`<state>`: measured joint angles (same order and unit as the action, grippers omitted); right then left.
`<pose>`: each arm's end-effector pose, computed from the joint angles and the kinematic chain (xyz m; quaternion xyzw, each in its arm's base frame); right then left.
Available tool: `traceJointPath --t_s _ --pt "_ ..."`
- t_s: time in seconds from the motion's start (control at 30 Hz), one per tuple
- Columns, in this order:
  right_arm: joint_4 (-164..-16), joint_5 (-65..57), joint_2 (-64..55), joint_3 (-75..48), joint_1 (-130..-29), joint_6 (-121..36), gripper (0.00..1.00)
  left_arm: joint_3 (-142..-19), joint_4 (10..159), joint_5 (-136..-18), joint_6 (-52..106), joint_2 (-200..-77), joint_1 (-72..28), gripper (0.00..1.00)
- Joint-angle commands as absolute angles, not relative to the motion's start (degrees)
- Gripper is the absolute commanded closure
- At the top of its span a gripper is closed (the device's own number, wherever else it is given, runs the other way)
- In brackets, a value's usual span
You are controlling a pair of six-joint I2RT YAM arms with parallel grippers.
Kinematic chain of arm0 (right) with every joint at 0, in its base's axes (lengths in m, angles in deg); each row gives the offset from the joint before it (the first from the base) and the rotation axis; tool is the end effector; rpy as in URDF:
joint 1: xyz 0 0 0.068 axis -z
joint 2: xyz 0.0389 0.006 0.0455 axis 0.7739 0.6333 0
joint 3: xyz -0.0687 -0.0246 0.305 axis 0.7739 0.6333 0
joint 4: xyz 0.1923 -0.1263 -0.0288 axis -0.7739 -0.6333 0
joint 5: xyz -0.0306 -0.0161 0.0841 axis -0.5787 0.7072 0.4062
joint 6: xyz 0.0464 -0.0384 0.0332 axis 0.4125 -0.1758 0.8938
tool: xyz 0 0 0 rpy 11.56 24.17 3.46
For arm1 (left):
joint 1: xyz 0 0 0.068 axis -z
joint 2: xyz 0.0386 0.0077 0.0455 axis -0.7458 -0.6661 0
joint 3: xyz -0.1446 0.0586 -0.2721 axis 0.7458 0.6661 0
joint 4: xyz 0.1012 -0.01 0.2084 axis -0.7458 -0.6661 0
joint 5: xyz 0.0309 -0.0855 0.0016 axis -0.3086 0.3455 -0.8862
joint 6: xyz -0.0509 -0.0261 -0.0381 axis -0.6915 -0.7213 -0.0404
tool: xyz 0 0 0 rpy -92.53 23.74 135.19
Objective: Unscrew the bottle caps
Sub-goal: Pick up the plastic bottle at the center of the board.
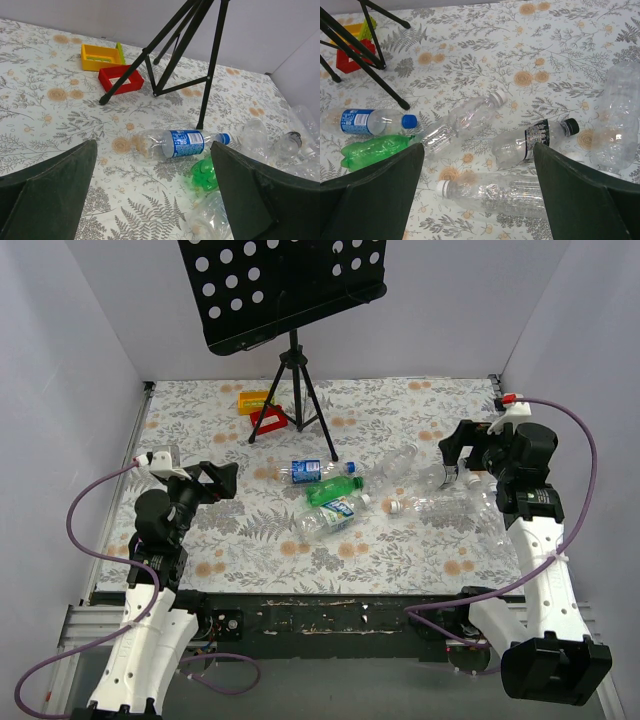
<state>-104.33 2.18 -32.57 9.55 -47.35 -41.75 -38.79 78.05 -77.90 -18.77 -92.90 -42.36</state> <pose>0.1724 0.0037 0.3830 -0.0008 0.7923 0.1192 0.5984 0.0957 -0.0167 0.3204 -0.2789 0.6737 -0.3971 0.5574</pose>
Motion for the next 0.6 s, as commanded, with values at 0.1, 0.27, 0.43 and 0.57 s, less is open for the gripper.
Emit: traceJointPath --t_s 0.1,0.27,0.43,0.57 --pt "-103.92 4.25 -32.33 6.75 -47.36 -44.11 0.02 -38.21 79.23 -76.82 -18.66 -91.69 -41.2 0.02" --pt "-104.35 14.6 -31.19 6.23 -47.36 -53.85 0.02 -38.21 79.14 -77.26 -18.66 -91.6 -41.11 0.02" --pt "-111.45 34.64 -28.9 4.91 -48.33 -72.13 0.02 -37.86 79.23 -76.82 -18.93 -91.69 -41.02 0.02" --pt "-124.45 45.64 -27.41 4.46 -49.73 -92.5 0.02 -36.54 80.46 -75.85 -19.1 -91.42 -41.02 0.02"
